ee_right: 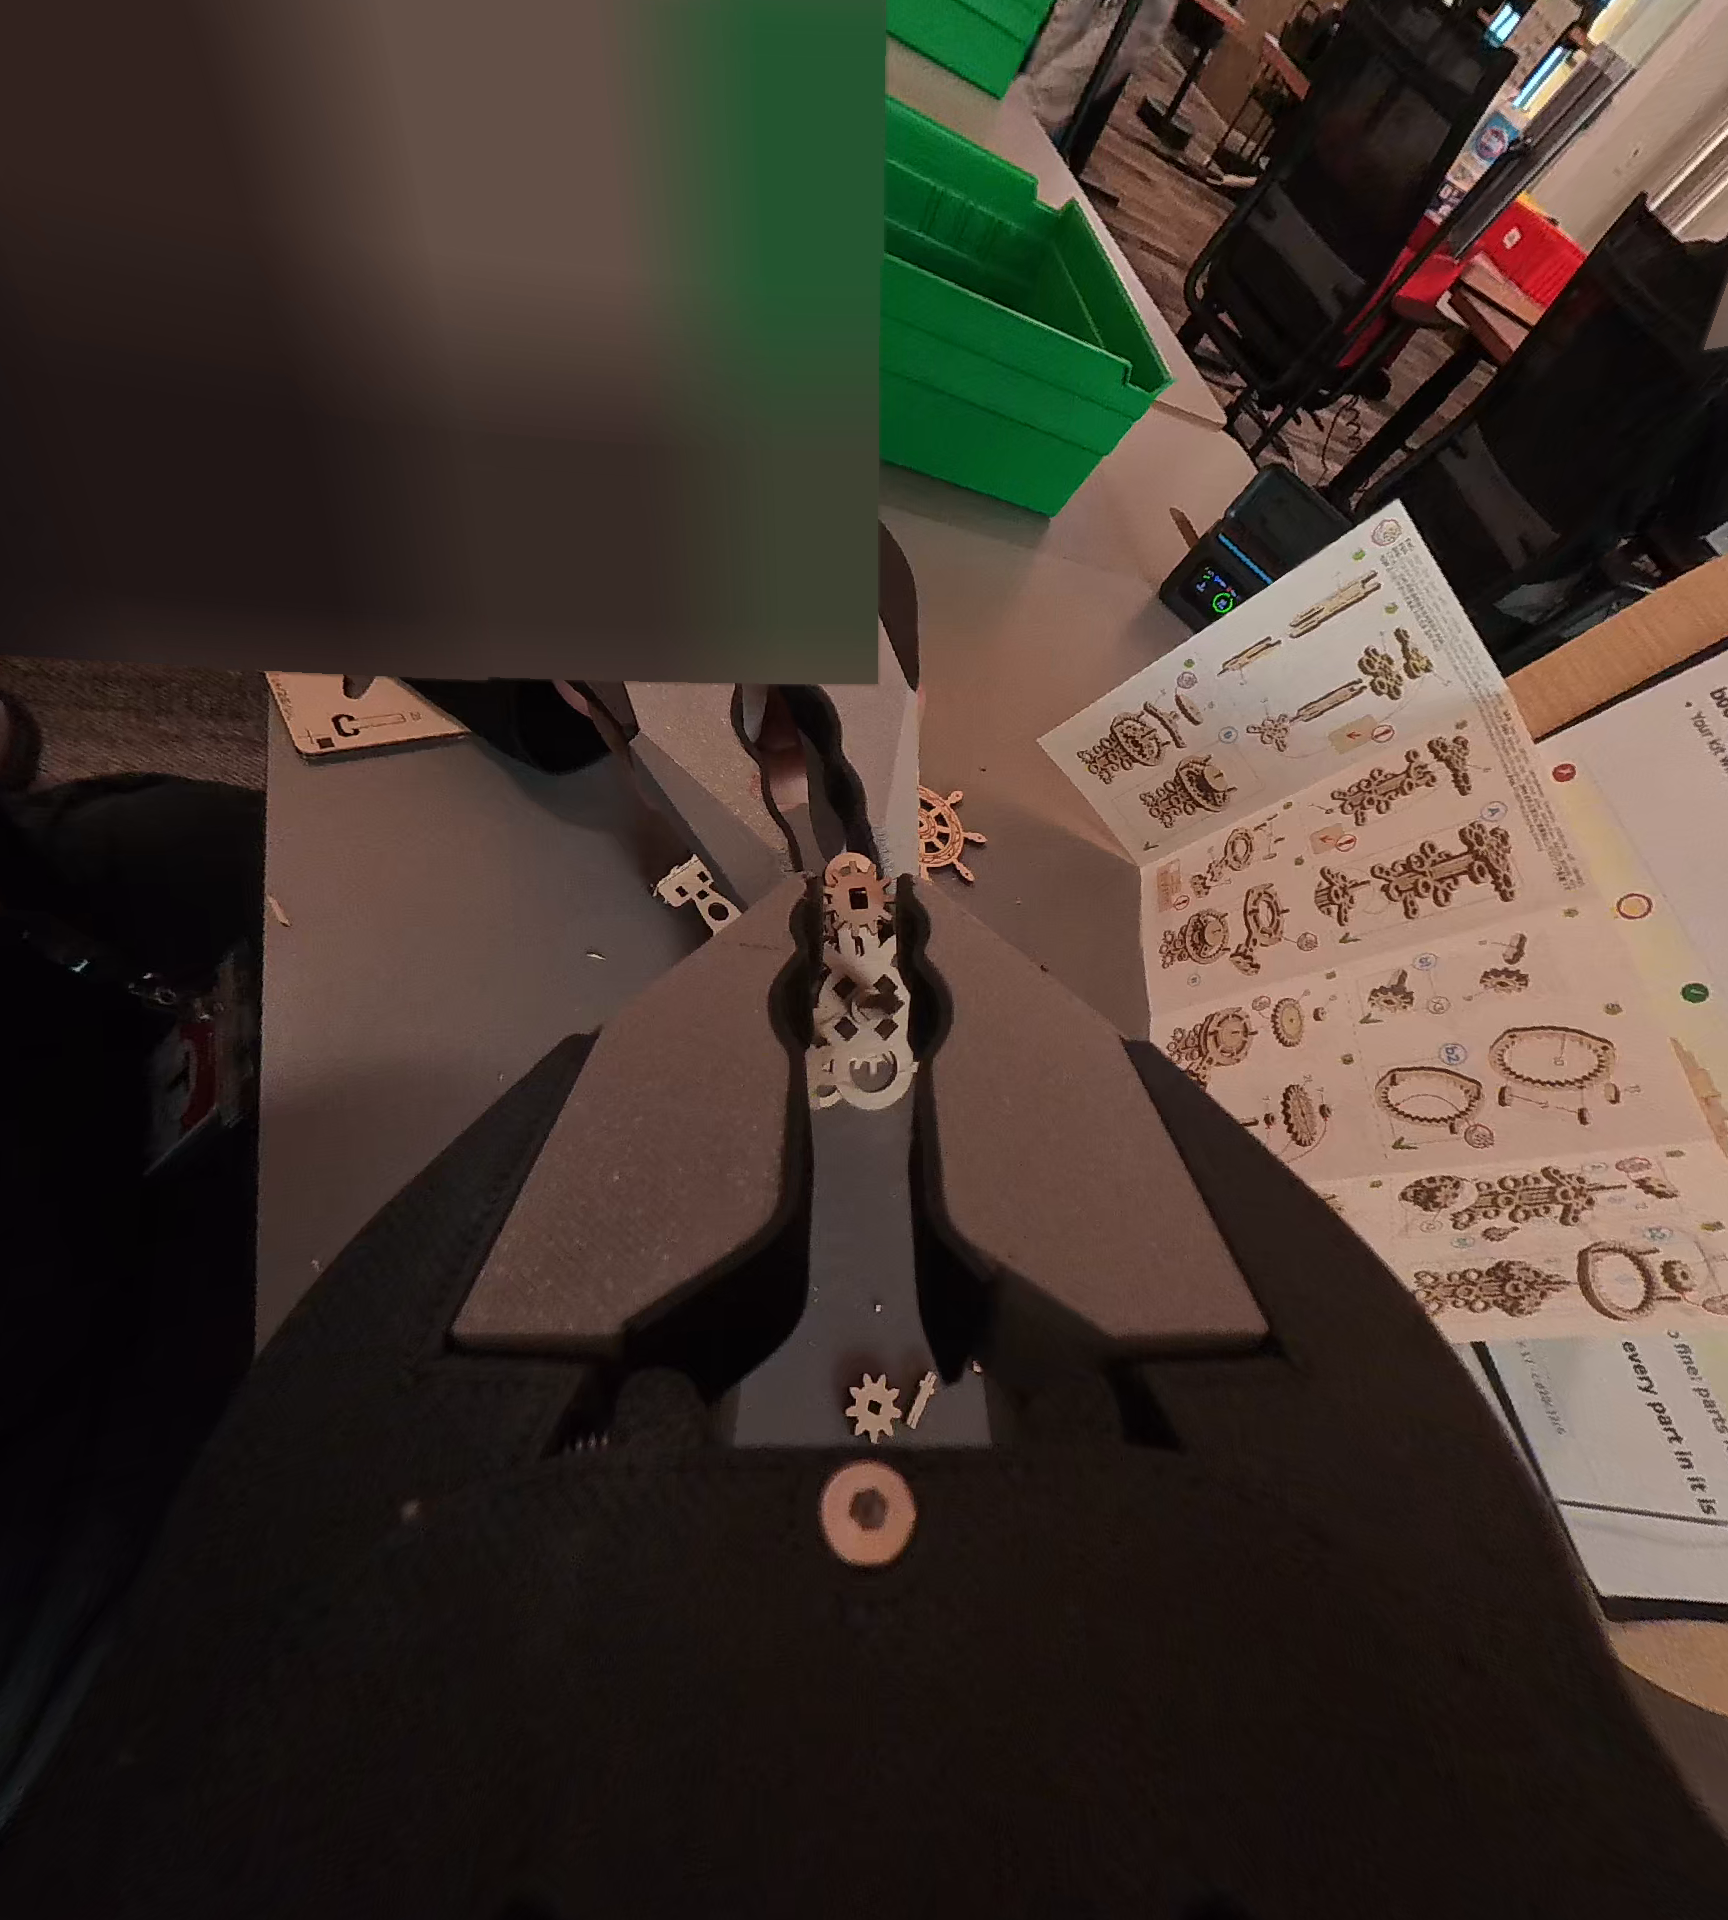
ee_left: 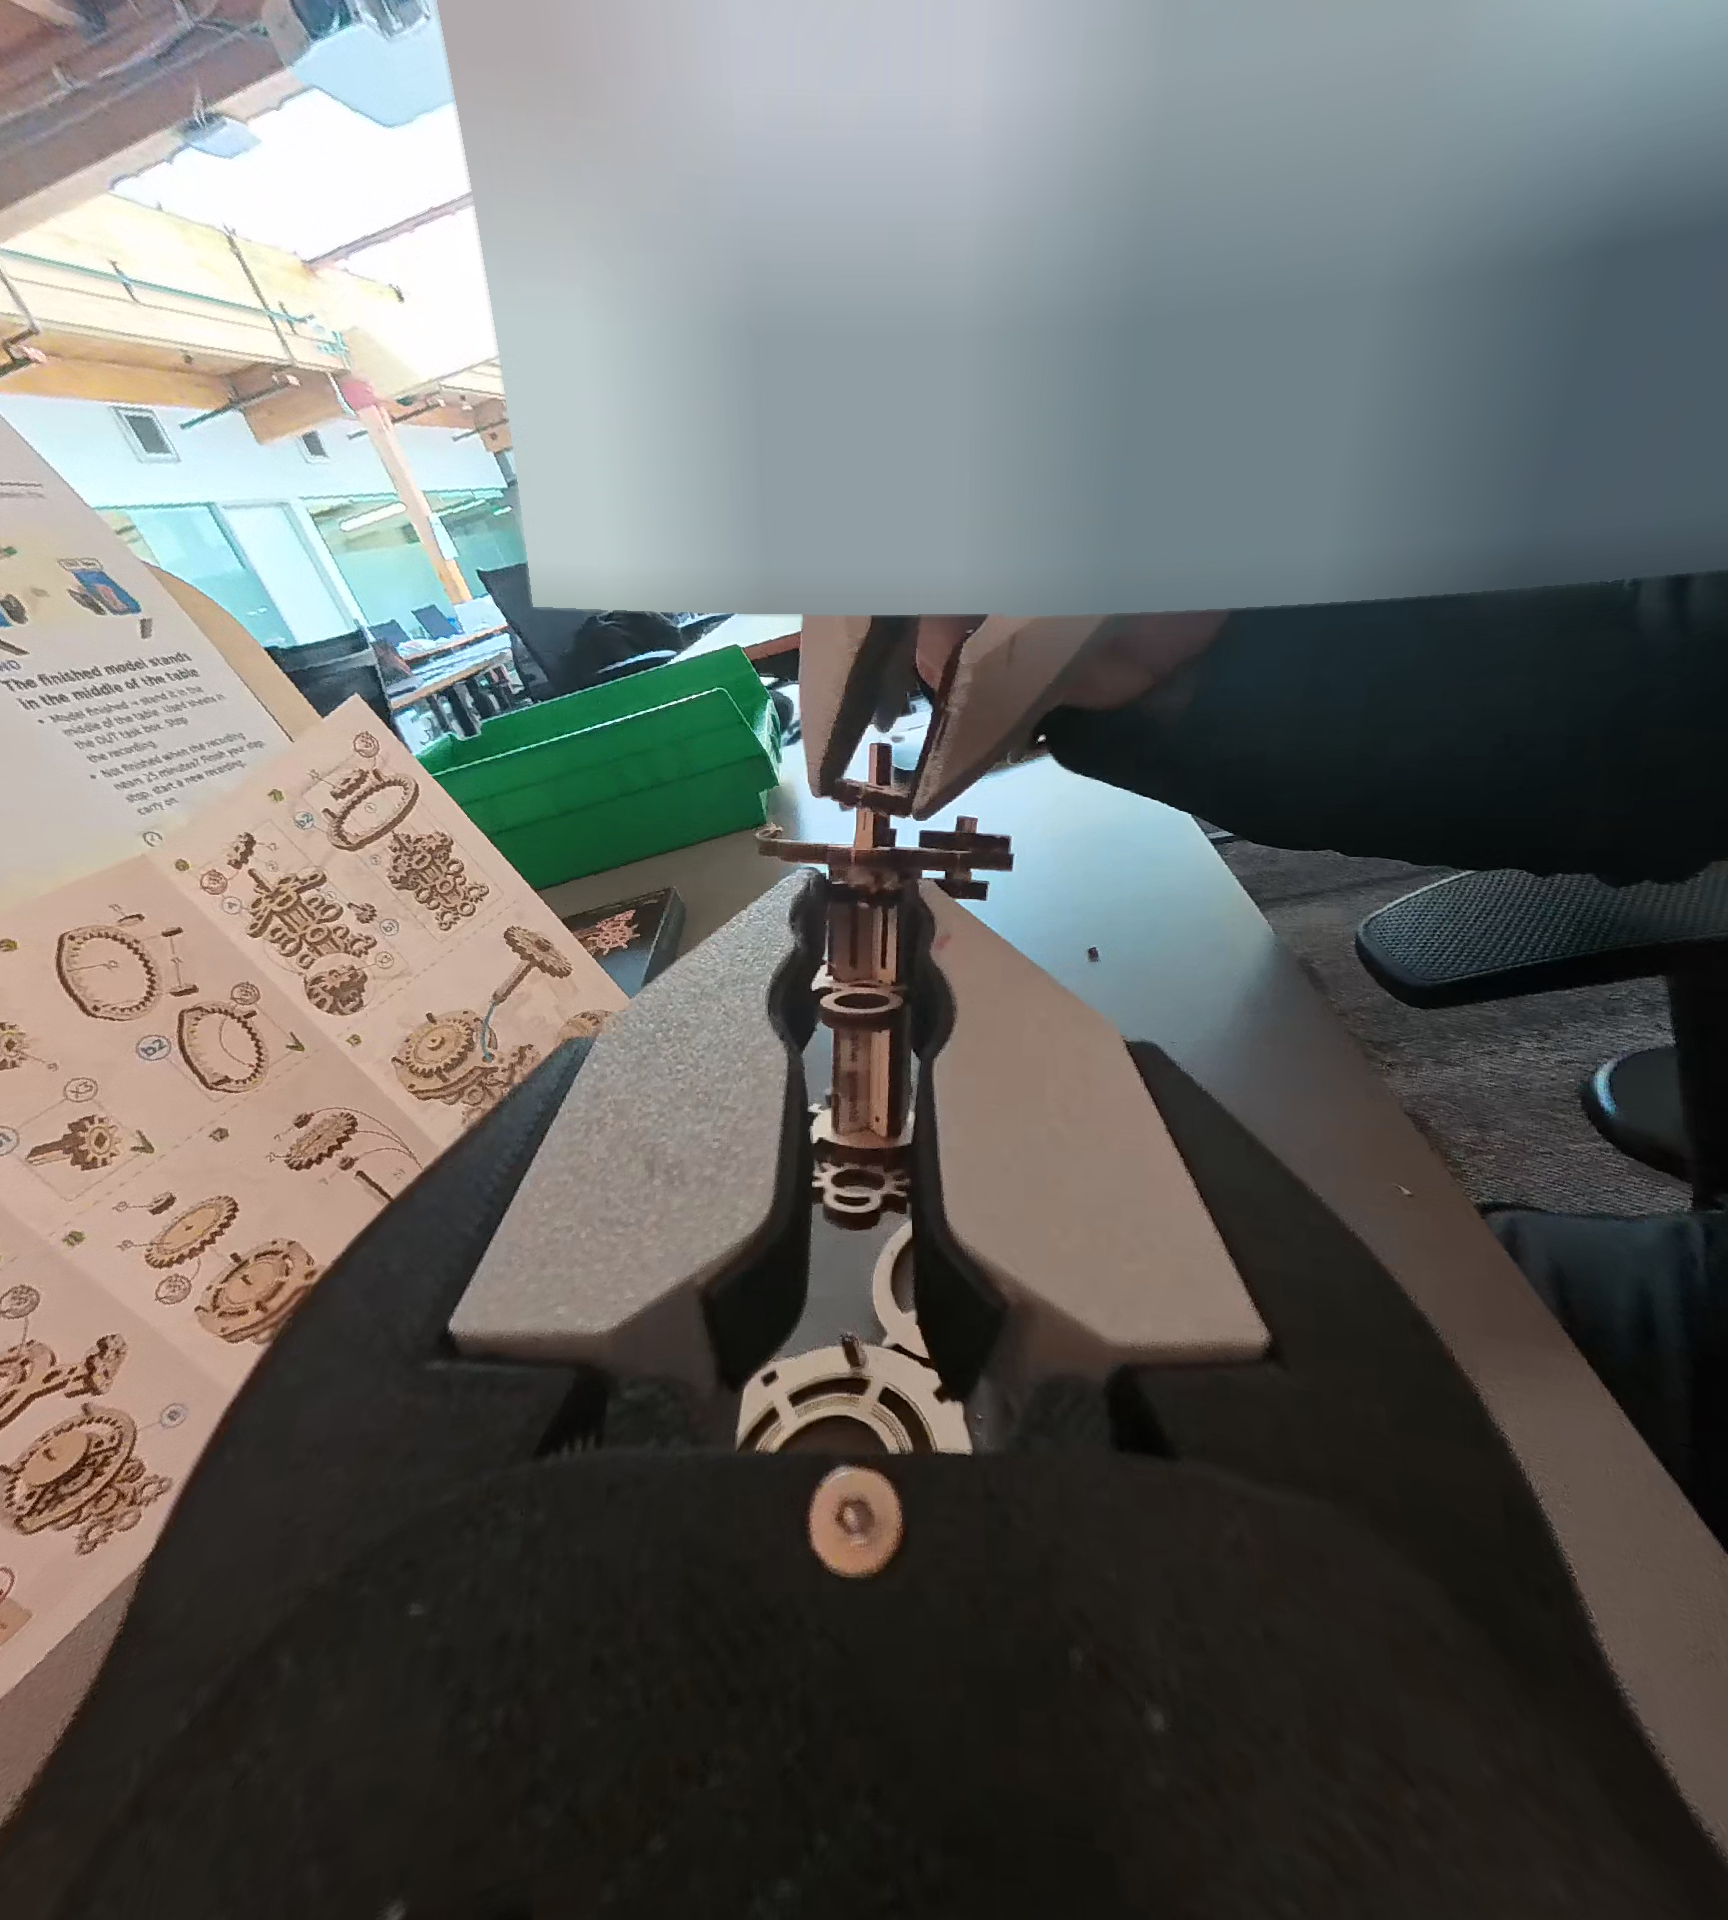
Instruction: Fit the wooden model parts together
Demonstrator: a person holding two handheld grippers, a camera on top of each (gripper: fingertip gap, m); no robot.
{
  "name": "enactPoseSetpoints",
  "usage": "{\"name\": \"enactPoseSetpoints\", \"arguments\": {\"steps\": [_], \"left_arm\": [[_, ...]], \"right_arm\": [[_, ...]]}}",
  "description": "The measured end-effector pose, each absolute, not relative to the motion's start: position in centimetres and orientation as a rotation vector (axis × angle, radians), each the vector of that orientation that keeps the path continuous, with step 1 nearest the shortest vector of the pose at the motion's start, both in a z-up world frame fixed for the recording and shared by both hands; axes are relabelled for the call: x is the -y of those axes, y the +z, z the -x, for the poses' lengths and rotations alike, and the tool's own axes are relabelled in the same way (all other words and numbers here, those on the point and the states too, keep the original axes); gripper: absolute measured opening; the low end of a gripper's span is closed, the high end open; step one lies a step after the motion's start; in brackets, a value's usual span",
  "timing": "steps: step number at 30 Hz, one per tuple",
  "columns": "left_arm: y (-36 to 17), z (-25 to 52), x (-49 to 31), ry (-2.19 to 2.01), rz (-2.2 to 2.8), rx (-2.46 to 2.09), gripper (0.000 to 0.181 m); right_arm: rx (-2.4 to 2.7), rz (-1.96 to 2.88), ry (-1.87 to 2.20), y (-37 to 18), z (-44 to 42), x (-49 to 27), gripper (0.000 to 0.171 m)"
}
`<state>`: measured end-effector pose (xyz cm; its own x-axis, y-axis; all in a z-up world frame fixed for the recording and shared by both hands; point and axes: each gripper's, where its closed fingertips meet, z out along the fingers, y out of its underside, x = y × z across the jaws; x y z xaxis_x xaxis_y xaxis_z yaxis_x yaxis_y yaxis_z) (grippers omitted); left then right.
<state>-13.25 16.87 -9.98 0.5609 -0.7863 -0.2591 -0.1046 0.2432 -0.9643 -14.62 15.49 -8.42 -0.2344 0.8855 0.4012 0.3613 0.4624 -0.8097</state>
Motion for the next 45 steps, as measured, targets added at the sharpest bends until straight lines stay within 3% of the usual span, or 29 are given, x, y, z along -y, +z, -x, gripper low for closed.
{"name": "enactPoseSetpoints", "arguments": {"steps": [18,37,45], "left_arm": [[-9.9,13.4,-16.6,-0.401,1.241,-0.935,0.010],[-10.0,14.3,-17.4,-0.393,1.349,-0.897,0.007],[-10.9,13.4,-17.3,-0.460,1.430,-0.917,0.009]], "right_arm": [[1.834,1.077,0.743,-8.7,14.6,-15.0,0.009],[1.786,0.953,0.418,-9.1,15.1,-15.7,0.009],[1.658,0.905,0.740,-9.7,14.2,-15.9,0.009]]}}
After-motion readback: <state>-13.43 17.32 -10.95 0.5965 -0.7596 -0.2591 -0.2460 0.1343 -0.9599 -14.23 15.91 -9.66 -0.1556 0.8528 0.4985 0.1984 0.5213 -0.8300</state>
